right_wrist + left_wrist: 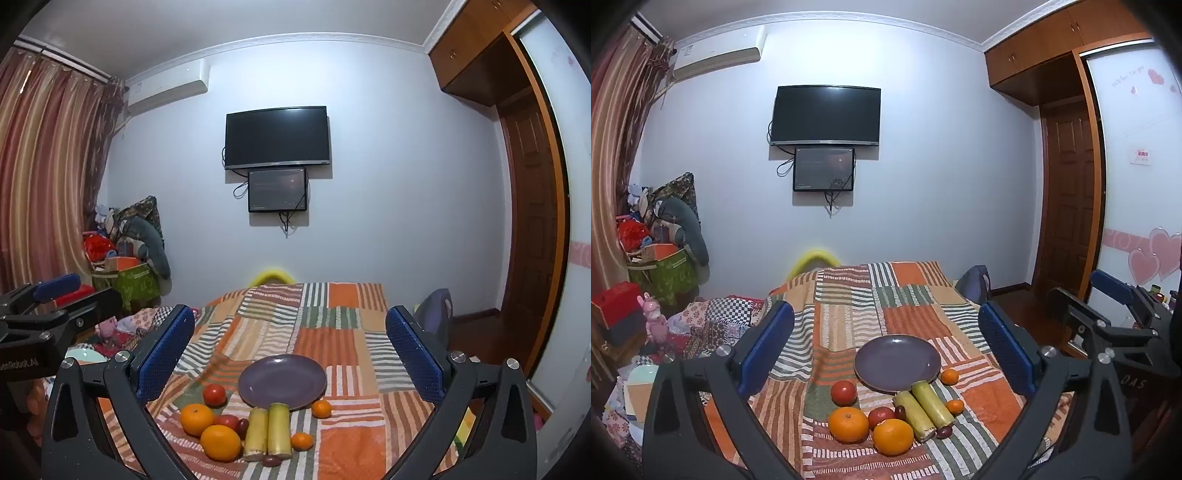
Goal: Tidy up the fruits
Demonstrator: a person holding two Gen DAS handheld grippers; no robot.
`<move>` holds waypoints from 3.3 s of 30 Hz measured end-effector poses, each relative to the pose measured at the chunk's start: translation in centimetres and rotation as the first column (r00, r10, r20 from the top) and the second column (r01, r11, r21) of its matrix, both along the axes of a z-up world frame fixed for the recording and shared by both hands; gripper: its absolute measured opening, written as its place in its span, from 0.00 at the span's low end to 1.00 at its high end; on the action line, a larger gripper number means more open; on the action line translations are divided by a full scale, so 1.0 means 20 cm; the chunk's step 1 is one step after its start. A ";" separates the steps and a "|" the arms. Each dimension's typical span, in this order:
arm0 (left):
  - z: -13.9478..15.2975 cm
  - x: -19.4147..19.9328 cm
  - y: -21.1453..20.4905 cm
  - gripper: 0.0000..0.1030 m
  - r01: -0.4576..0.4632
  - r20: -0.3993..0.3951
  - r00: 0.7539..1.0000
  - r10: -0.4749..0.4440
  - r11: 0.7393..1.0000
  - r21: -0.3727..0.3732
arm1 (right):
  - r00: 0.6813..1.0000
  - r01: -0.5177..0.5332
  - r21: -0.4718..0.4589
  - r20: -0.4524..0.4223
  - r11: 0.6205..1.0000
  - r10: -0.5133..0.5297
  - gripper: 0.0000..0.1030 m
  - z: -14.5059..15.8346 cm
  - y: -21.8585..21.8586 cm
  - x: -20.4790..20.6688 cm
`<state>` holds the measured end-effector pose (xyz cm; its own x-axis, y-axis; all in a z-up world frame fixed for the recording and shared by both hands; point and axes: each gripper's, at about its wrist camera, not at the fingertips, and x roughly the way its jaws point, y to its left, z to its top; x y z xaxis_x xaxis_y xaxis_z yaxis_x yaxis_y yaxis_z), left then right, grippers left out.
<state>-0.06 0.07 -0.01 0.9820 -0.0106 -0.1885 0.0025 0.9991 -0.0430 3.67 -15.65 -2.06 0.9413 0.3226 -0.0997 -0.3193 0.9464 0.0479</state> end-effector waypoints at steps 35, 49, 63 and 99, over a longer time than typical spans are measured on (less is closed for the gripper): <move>-0.02 0.01 -0.02 0.98 -0.009 -0.008 1.000 0.010 1.000 0.026 | 1.000 -0.001 -0.012 -0.028 1.000 0.001 1.00 -0.02 0.01 0.01; -0.04 0.02 0.00 0.99 -0.015 -0.015 1.000 0.016 1.000 0.018 | 1.000 0.008 -0.008 -0.027 1.000 -0.009 1.00 -0.01 0.01 0.00; -0.05 0.03 0.00 0.99 -0.013 -0.019 1.000 0.013 1.000 0.013 | 1.000 0.006 -0.002 -0.024 1.000 -0.006 1.00 -0.01 0.01 0.00; -0.24 0.28 0.08 0.81 -0.015 -0.156 0.988 0.022 0.999 0.050 | 0.975 -0.067 -0.065 -0.216 0.996 0.051 0.60 -0.26 0.04 0.25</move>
<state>5.45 1.59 -4.78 0.9404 0.0202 -0.3396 -0.0188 0.9998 0.0074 8.71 -14.89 -7.20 0.8752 0.3617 -0.3214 -0.3645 0.9297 0.0537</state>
